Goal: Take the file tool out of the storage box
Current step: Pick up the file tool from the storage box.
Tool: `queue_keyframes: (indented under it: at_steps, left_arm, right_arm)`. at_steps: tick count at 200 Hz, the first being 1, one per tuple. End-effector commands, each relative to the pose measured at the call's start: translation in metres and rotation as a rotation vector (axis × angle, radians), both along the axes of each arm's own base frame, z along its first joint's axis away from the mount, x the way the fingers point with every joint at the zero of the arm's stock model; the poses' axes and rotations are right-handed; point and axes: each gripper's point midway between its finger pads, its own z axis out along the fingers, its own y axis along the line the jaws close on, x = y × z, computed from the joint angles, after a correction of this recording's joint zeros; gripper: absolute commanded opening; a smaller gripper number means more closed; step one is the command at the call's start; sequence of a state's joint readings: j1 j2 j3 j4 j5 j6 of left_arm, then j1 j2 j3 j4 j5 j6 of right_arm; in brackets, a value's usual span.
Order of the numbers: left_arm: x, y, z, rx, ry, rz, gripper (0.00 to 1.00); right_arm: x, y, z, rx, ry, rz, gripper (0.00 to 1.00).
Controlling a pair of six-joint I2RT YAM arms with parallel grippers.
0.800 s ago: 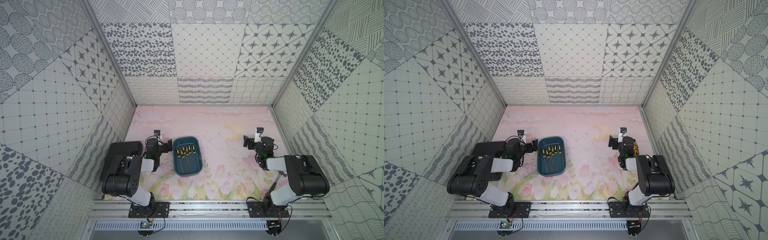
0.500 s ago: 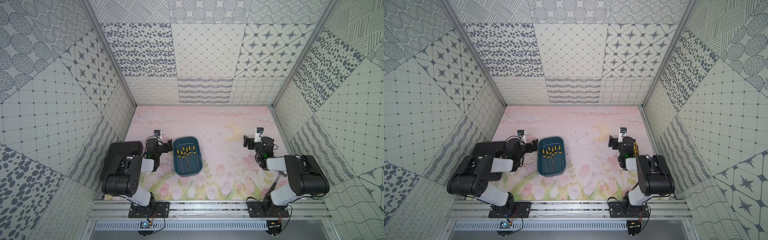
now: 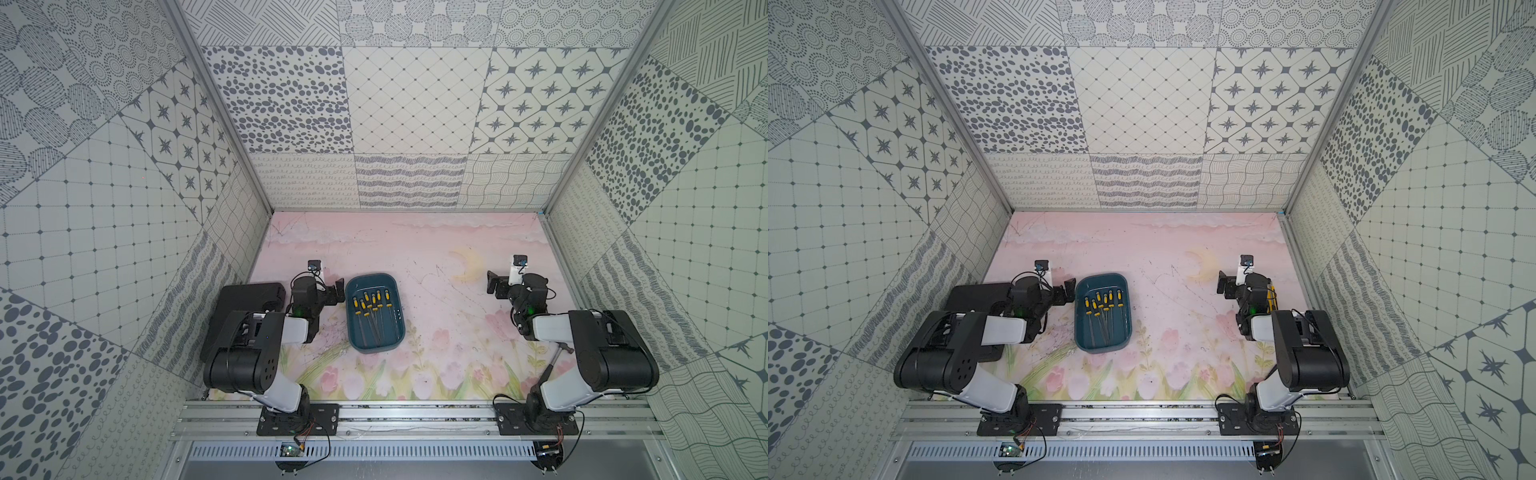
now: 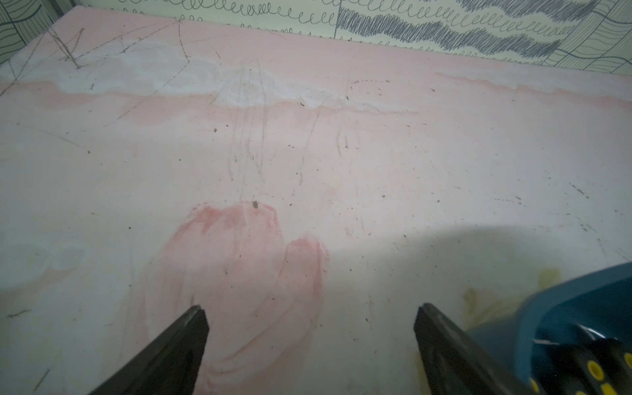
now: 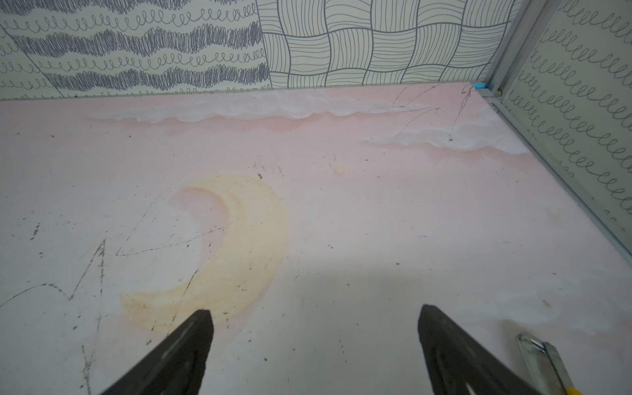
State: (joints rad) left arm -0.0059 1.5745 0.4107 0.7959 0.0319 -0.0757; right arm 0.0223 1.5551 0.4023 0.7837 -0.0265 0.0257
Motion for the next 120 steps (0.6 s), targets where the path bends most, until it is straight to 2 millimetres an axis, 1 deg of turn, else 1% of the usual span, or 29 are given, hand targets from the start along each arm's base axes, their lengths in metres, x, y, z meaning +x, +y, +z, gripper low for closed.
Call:
queue_keyframes:
  at_steps: [1, 18, 32, 43, 57, 70, 80, 87, 106, 110, 118, 120]
  left_arm:
    - [0.006, -0.003, 0.011, 0.012, -0.044, -0.021, 0.98]
    - [0.006, -0.003, 0.011, 0.012, -0.044, -0.023, 0.99]
    - [0.008, -0.008, 0.016, 0.033, -0.036, -0.045, 0.98]
    - [0.011, -0.008, 0.028, 0.053, 0.011, -0.021, 0.98]
    - [0.012, -0.01, 0.044, 0.071, 0.089, -0.01, 0.98]
    - [0.011, -0.016, 0.065, 0.107, 0.057, 0.003, 0.98]
    - [0.008, -0.025, 0.082, 0.116, 0.023, 0.002, 0.98]
    - [0.007, -0.031, 0.094, 0.11, 0.009, 0.002, 0.99]
    - [-0.002, -0.049, 0.123, 0.091, 0.018, -0.007, 0.98]
    - [-0.003, -0.054, 0.128, 0.078, 0.021, -0.015, 0.98]
    - [-0.009, -0.068, 0.138, 0.056, 0.035, -0.041, 0.98]
    - [-0.011, -0.071, 0.139, 0.052, 0.043, -0.043, 0.98]
  right_arm:
    - [0.008, 0.003, 0.015, -0.001, -0.057, 0.015, 0.98]
    - [0.007, 0.003, 0.016, -0.003, -0.059, 0.014, 0.98]
    - [0.007, 0.001, 0.016, -0.007, -0.062, -0.001, 0.98]
    - [0.006, 0.001, 0.023, -0.014, -0.06, -0.005, 0.98]
    - [0.004, 0.002, 0.038, -0.037, -0.06, -0.018, 0.98]
    - [0.001, 0.007, 0.054, -0.061, -0.072, -0.014, 0.98]
    - [-0.003, 0.012, 0.069, -0.088, -0.092, -0.021, 0.98]
    - [-0.006, 0.018, 0.079, -0.107, -0.104, -0.012, 0.98]
    - [-0.016, 0.043, 0.113, -0.159, -0.157, 0.027, 0.98]
    - [-0.02, 0.053, 0.12, -0.165, -0.164, 0.057, 0.98]
    - [-0.028, 0.066, 0.121, -0.171, -0.153, 0.1, 0.98]
    - [-0.028, 0.07, 0.133, -0.165, -0.175, 0.102, 0.98]
